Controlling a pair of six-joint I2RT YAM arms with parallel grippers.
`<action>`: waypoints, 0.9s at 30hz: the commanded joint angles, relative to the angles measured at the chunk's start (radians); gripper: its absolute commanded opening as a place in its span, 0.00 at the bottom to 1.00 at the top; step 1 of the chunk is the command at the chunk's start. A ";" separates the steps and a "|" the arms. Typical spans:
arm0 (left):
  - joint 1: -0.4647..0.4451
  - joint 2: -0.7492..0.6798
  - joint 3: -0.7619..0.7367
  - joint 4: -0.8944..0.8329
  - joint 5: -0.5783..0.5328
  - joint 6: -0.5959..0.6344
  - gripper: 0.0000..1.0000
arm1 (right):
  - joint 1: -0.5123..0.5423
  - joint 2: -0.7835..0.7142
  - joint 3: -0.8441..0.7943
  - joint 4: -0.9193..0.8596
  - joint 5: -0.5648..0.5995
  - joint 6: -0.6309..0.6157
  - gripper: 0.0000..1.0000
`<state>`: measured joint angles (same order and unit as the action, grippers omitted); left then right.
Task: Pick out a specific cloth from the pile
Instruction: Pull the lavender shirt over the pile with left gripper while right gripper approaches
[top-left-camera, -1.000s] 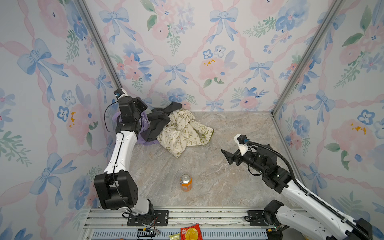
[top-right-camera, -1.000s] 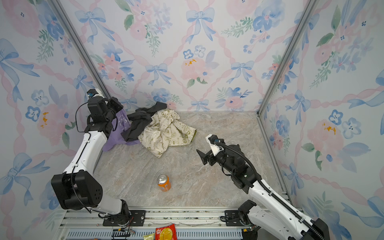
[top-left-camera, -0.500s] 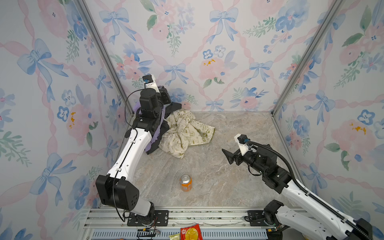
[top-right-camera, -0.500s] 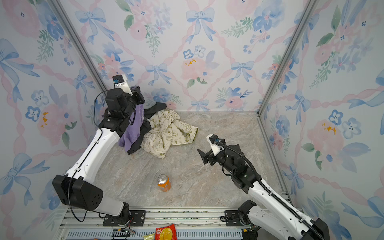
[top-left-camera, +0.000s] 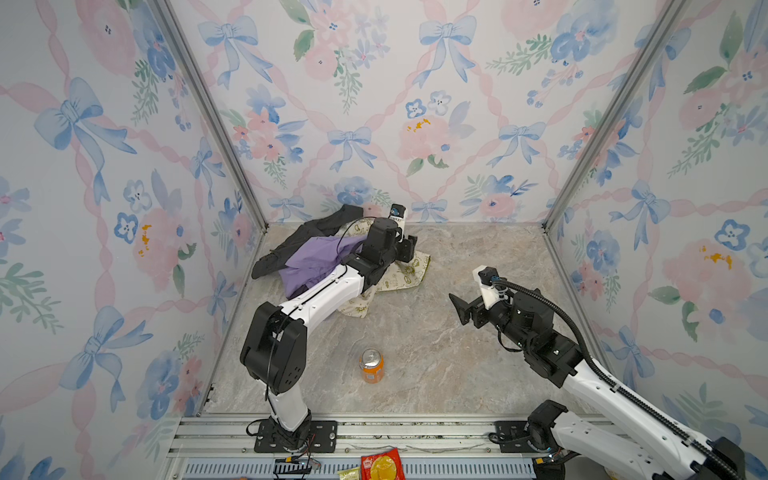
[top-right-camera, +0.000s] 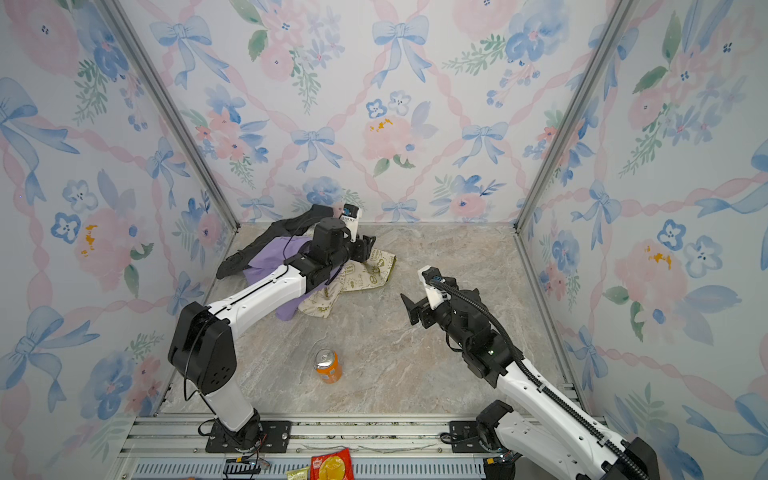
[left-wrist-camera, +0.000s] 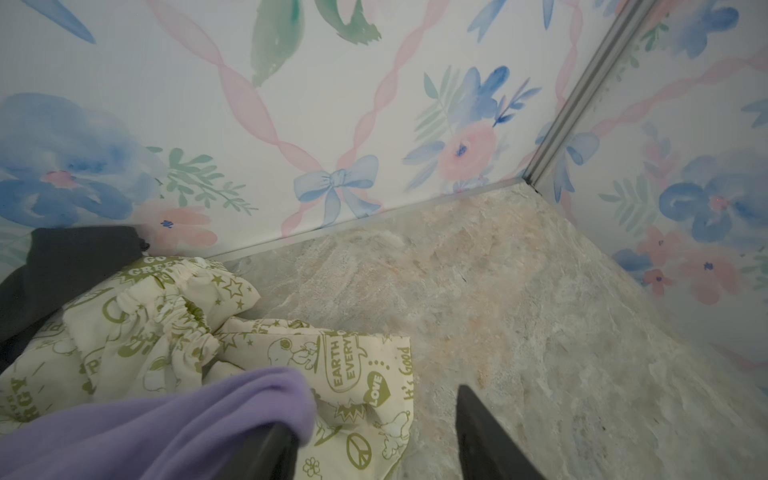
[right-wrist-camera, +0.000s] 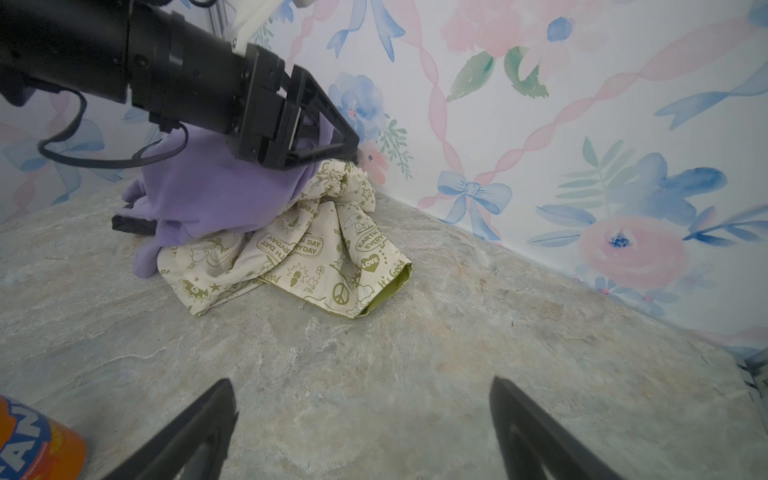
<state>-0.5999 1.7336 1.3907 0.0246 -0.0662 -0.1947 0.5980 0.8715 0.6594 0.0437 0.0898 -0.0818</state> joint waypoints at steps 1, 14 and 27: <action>-0.016 -0.076 -0.030 0.038 -0.001 0.079 0.90 | -0.031 -0.008 -0.016 -0.009 0.053 0.045 0.97; 0.001 -0.388 -0.280 -0.014 0.016 0.041 0.98 | -0.076 0.043 -0.010 0.051 -0.059 0.115 0.97; 0.043 -0.232 -0.211 -0.376 0.331 0.097 0.98 | -0.048 0.147 0.093 -0.031 -0.072 0.190 0.97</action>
<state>-0.5621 1.4544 1.1313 -0.2260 0.1448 -0.1150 0.5385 1.0073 0.7128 0.0513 0.0219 0.0761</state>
